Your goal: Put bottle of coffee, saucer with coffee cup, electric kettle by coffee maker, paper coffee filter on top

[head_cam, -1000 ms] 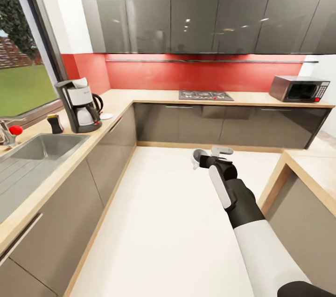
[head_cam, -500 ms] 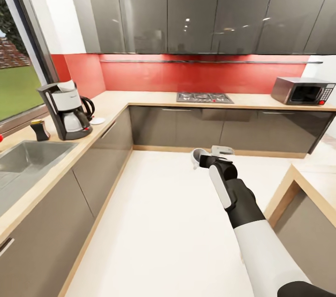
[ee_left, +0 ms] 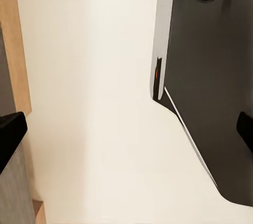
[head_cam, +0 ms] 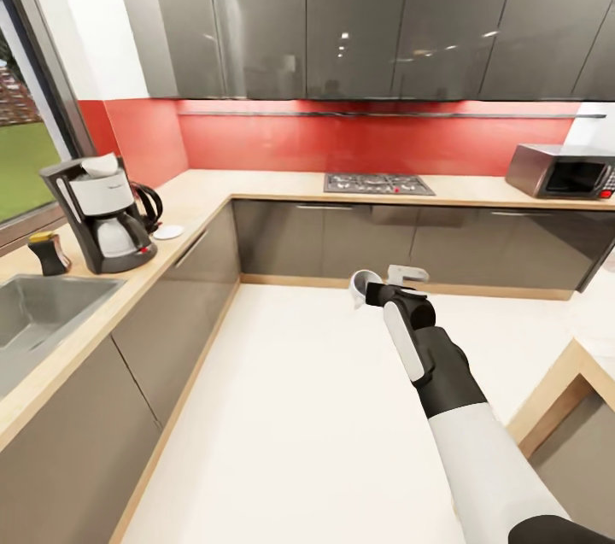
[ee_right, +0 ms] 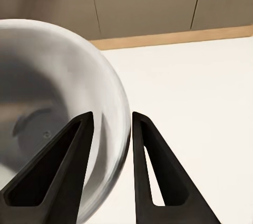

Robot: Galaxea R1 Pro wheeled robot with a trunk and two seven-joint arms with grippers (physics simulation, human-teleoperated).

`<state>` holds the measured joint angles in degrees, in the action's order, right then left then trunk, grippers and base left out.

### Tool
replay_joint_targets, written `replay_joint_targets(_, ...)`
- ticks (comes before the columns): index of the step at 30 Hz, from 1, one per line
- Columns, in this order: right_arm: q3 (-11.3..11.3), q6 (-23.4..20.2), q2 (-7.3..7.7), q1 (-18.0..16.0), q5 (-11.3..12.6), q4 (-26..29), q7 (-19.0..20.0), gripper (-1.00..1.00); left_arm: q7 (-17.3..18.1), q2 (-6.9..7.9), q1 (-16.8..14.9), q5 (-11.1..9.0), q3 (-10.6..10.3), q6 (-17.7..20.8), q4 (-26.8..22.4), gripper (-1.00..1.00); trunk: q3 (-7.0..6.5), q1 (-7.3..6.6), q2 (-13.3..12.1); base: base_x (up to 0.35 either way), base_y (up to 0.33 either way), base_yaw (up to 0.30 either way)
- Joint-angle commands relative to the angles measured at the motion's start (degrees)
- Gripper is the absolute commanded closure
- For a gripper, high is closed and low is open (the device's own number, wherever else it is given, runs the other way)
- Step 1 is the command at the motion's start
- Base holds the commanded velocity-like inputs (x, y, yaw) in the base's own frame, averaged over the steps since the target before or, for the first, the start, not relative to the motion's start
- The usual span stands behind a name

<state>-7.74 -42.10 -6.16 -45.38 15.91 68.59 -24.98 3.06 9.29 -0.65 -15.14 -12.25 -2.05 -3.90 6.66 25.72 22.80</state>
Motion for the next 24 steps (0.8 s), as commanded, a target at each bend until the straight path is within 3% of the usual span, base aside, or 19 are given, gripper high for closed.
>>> replay_joint_targets(1, -0.1, -0.1, 0.01, -0.1, 0.6, 0.0, -0.5, 1.0, 0.2, 0.02, 0.0, -0.6, -0.5, -0.2, 0.1, -1.0, 0.12, 0.07, 0.1, 0.339, 0.0, 0.0)
replay_joint_targets(11, -0.1, -0.1, -0.07, -0.1, 0.7, 0.1, -0.6, 1.0, 0.2, 0.02, 0.0, -0.6, -0.4, -0.3, 0.1, -1.0, 0.12, 0.07, 0.1, 0.339, 0.003, 0.0)
replay_joint_targets(24, -0.1, -0.1, -0.08, -0.1, 0.8, 0.1, -0.6, 1.0, 0.2, 0.02, 0.0, -0.6, -0.4, -0.3, 0.1, -1.0, 0.12, 0.07, 0.1, 0.339, 0.091, 0.0)
